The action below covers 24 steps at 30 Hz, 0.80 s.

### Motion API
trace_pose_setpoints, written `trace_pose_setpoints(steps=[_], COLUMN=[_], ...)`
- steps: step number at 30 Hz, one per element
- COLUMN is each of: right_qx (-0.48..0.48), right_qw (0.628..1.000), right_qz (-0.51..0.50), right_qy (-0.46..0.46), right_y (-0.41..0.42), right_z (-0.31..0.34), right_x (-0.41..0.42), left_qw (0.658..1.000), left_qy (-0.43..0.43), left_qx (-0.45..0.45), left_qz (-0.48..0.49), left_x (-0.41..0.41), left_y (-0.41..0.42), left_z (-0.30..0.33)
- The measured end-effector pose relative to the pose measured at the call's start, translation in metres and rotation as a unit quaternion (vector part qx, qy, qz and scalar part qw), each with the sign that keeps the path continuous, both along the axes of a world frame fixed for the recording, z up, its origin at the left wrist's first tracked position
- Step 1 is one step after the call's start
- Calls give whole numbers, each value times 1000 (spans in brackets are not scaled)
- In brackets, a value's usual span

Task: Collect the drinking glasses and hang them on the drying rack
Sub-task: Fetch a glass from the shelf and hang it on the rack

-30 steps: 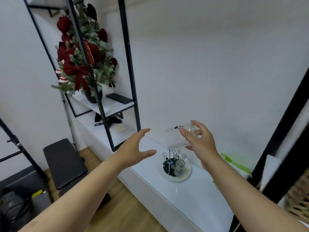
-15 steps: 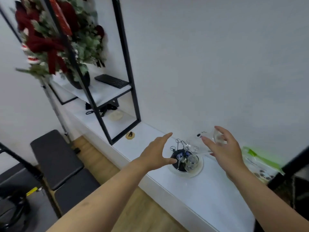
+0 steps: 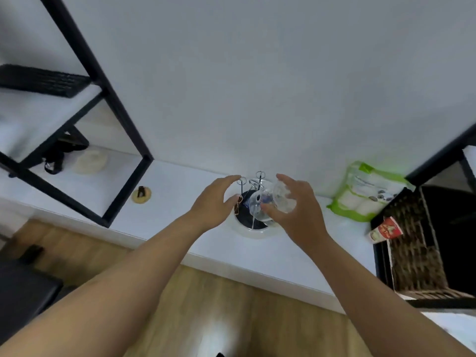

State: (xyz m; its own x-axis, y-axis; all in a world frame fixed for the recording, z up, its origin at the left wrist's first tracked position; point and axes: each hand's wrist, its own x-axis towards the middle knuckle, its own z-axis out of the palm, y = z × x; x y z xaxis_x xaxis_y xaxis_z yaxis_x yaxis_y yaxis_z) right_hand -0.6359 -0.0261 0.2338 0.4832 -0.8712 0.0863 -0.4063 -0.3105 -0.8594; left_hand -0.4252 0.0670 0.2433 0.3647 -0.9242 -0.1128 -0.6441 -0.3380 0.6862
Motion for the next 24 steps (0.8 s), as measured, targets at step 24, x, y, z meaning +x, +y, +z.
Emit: trace_pose_setpoints(steps=[24], right_qx=[-116], right_qw=[988], right_qz=[8], right_qy=[98], right_y=[1], right_z=[-135], right_x=[39], left_qw=[987], left_qy=[157], left_qx=[20], left_qz=[26], left_x=[-6], left_y=[-20], left_z=[-173])
